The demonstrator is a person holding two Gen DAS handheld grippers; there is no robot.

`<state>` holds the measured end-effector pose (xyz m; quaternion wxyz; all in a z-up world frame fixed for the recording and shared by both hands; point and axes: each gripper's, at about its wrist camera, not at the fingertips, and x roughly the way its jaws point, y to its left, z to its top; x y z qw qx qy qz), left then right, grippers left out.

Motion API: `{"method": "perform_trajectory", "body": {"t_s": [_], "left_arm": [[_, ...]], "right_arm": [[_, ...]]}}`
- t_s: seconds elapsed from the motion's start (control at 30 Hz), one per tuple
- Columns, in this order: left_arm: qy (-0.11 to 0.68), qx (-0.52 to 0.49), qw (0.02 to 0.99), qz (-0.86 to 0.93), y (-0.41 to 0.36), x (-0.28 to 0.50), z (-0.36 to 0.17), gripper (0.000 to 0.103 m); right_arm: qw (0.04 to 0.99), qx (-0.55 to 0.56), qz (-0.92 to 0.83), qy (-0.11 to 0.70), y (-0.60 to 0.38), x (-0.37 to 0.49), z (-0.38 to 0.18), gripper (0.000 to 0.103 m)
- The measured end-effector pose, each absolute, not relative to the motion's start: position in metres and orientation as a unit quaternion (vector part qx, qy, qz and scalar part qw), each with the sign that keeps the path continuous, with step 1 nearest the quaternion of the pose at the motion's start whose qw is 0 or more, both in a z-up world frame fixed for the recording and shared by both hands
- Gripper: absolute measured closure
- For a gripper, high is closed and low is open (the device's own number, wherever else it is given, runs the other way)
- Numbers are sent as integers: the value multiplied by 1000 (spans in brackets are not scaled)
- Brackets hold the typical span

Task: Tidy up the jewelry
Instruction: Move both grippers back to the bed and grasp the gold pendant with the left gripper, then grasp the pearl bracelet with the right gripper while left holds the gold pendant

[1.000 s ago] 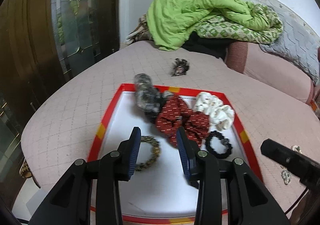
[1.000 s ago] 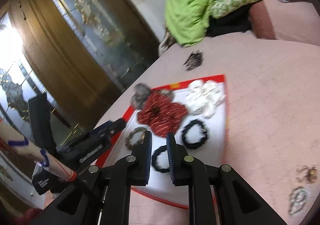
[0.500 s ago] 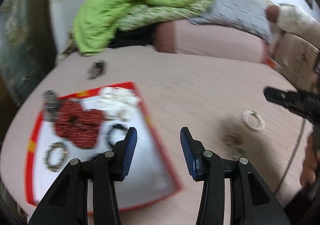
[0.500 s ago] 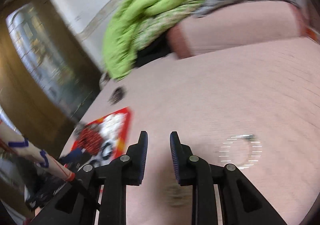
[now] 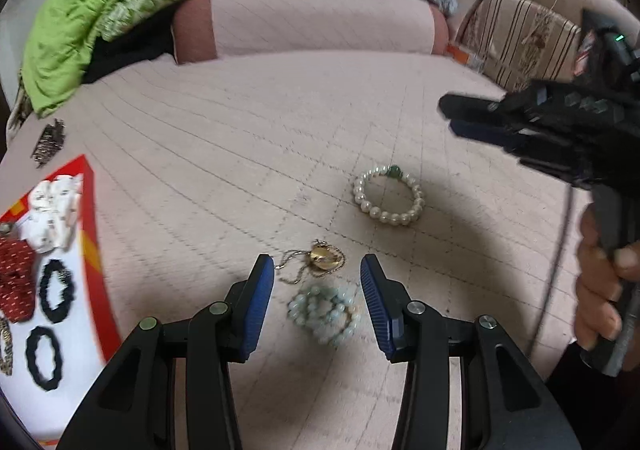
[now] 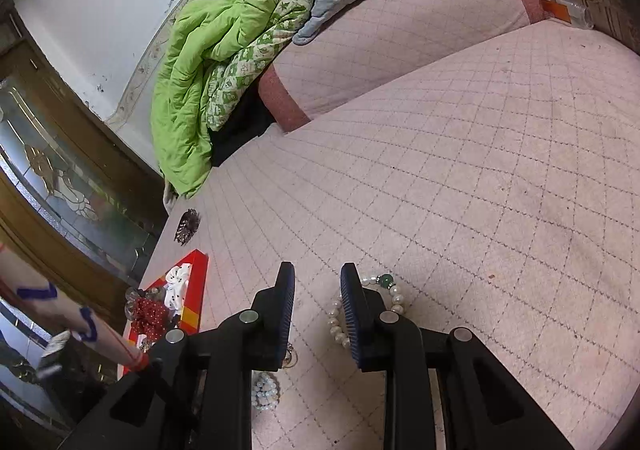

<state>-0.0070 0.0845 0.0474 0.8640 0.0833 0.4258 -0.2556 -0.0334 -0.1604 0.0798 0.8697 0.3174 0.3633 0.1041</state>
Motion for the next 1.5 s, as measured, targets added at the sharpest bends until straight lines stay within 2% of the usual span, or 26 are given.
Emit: {"method": "perform_trajectory", "body": {"t_s": [0.1, 0.17, 0.3, 0.37, 0.53, 0.67, 0.9, 1.17, 1.2, 1.33, 1.5], "left_arm": [[444, 88, 854, -258, 70, 1, 33, 60], [452, 94, 848, -259, 61, 6, 24, 73], [456, 95, 850, -244, 54, 16, 15, 76], [457, 92, 853, -234, 56, 18, 13, 83], [443, 91, 861, -233, 61, 12, 18, 83], [404, 56, 881, -239, 83, 5, 43, 83], [333, 0, 918, -213, 133, -1, 83, 83], [322, -2, 923, -212, 149, 0, 92, 83], [321, -2, 923, -213, 150, 0, 93, 83], [320, -2, 923, -214, 154, 0, 95, 83], [318, -2, 925, -210, 155, -3, 96, 83]], "right_arm": [[866, 326, 108, 364, -165, -33, 78, 76], [865, 329, 107, 364, -169, -34, 77, 76], [863, 334, 107, 364, -174, -36, 76, 76], [862, 335, 107, 364, -177, -37, 75, 76], [860, 338, 104, 368, -180, -34, 73, 76], [859, 333, 103, 376, -175, -31, 71, 76], [835, 321, 78, 440, -167, -18, 44, 72], [832, 256, 63, 488, -143, -5, 25, 72], [833, 241, 58, 494, -139, -3, 24, 73], [849, 143, 21, 508, -119, 2, 23, 90], [858, 134, 17, 496, -119, -1, 29, 93]]}}
